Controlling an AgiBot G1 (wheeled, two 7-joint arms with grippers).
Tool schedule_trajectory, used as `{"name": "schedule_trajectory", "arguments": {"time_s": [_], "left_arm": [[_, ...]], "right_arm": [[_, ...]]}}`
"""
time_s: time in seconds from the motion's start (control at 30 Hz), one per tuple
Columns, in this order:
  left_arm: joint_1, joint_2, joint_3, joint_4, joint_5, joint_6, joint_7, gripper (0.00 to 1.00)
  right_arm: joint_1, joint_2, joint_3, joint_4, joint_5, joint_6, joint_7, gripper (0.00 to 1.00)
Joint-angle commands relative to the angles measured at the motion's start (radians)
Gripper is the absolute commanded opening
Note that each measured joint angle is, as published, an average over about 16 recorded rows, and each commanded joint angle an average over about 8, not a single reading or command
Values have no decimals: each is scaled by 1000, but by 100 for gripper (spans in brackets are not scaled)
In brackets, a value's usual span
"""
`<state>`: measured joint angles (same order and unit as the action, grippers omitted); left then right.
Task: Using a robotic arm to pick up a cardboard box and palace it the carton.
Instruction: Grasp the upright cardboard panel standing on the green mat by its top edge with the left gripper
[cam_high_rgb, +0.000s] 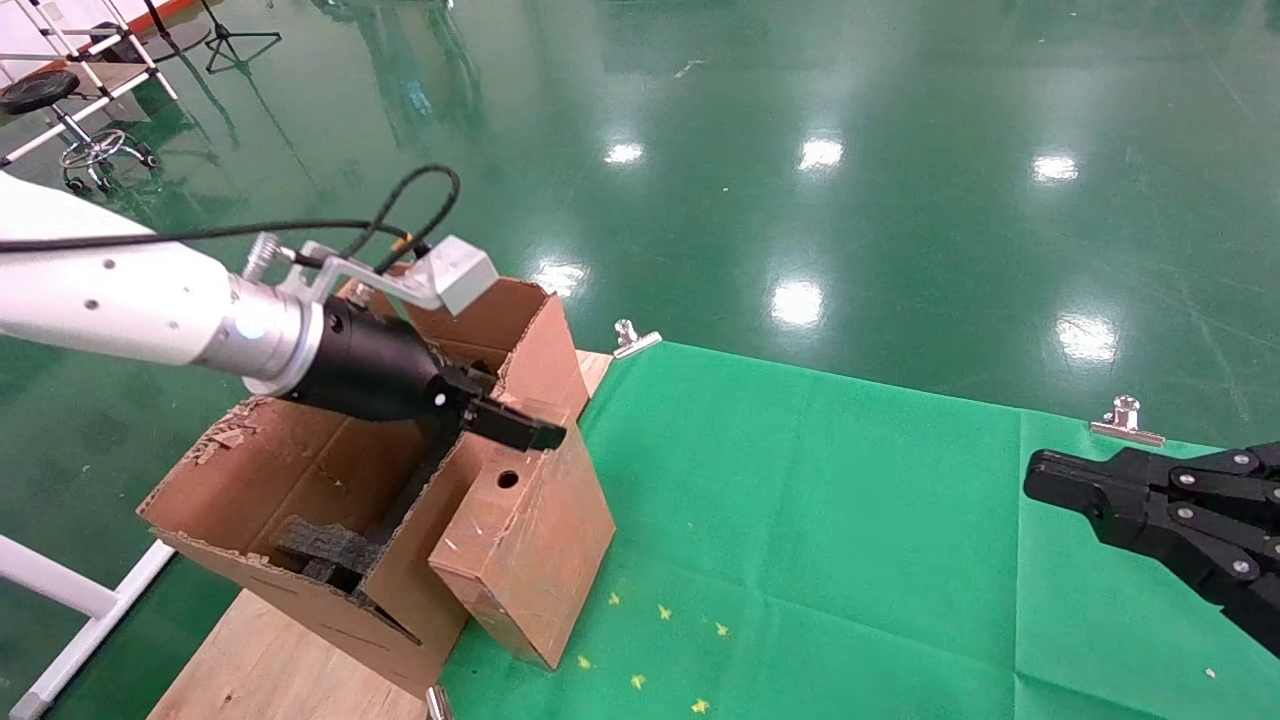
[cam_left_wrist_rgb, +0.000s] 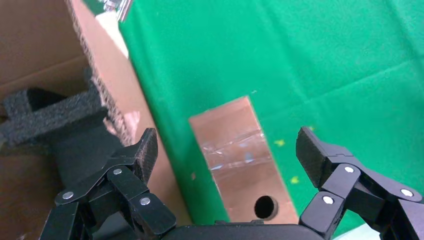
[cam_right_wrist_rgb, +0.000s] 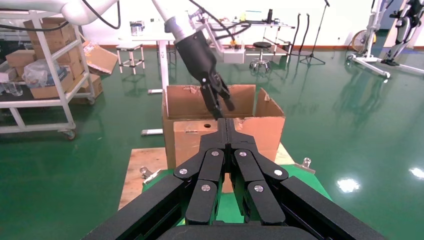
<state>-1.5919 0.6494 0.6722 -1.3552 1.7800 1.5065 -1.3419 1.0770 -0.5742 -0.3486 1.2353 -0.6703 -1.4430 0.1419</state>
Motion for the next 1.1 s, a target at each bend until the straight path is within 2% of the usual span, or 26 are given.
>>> {"name": "schedule_trajectory", "arguments": {"time_s": [0.03,0.73,0.77,0.8,0.83,1.0,1.03,1.07,1.1], "left_arm": [[-9,-2,-6,0,-16,3,-9,100],[19,11,88,-4,-24,16,82,100],[17,12,91,-4,-25,18,87,100],[16,12,94,-4,-25,19,92,100],[14,13,97,-4,-25,19,97,93],[11,14,103,-3,-23,21,106,31],[11,14,103,-3,-23,21,105,19],[11,14,103,-3,-23,21,104,6],[11,14,102,-3,-23,21,103,1]], "right_arm": [[0,0,0,0,0,0,0,0],[0,0,0,0,0,0,0,0],[0,0,0,0,0,0,0,4],[0,0,0,0,0,0,0,14],[0,0,0,0,0,0,0,26],[0,0,0,0,0,0,0,89],[0,0,0,0,0,0,0,97],[0,0,0,0,0,0,0,100],[0,0,0,0,0,0,0,100]]}}
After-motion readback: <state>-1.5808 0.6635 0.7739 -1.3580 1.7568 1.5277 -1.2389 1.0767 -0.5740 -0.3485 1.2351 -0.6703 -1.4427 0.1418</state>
